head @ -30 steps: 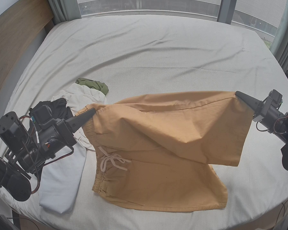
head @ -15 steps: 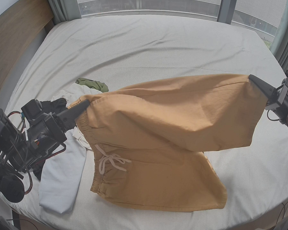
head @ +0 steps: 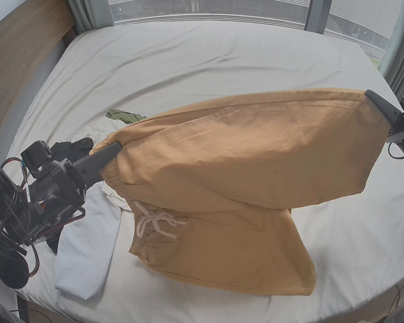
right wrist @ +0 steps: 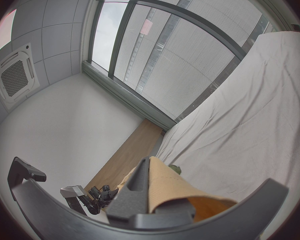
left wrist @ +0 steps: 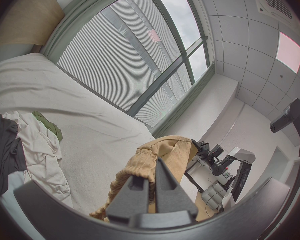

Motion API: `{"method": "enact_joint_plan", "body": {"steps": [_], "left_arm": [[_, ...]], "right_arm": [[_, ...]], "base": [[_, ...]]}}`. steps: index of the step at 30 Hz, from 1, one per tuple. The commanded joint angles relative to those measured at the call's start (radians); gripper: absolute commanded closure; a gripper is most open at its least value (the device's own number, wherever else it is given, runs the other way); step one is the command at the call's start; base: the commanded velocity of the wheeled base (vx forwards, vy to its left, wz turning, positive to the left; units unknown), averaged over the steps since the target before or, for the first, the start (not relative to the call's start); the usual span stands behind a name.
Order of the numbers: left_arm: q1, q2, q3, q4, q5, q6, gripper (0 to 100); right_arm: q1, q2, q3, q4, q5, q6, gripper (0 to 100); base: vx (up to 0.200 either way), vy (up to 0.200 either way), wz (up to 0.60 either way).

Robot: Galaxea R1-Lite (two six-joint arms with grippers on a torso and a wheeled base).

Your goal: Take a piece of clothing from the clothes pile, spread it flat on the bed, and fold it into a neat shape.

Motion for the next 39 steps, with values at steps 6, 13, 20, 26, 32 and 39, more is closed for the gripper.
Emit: {"method": "enact_joint_plan", "body": {"steps": [6, 13, 20, 26, 32, 39], "left_arm": [[0.016, 0.001, -0.001, -0.001, -0.002, 0.0, 100], [0.018, 0.0, 0.001, -0.001, -0.011, 0.0, 100], [0.018, 0.001, 0.001, 0.0, -0.011, 0.0, 100], [0.016, 0.008, -0.004, 0.0, -0.011, -0.002, 100], [0.019, 0.0, -0.036, 0.0, 0.058, -0.002, 100], [0.053, 0.081, -0.034, 0.0, 0.113, 0.011, 100]], "right_arm": [[-0.016, 0.001, -0.003, 0.0, 0.001, 0.0, 100], [-0.036, 0.005, -0.004, 0.0, 0.006, 0.0, 100], [-0.049, 0.024, -0.003, 0.0, 0.02, -0.001, 100], [-0.045, 0.031, 0.001, 0.0, 0.02, -0.003, 100], [-0.04, 0.027, 0.042, 0.0, 0.021, -0.01, 100], [-0.017, 0.119, 0.016, 0.001, 0.04, -0.018, 100]], "base": [[0.0, 0.0, 0.0], [0.0, 0.0, 0.0], [0.0, 0.0, 0.0], [0.0, 0.0, 0.0], [0.0, 0.0, 0.0], [0.0, 0.0, 0.0]]}}
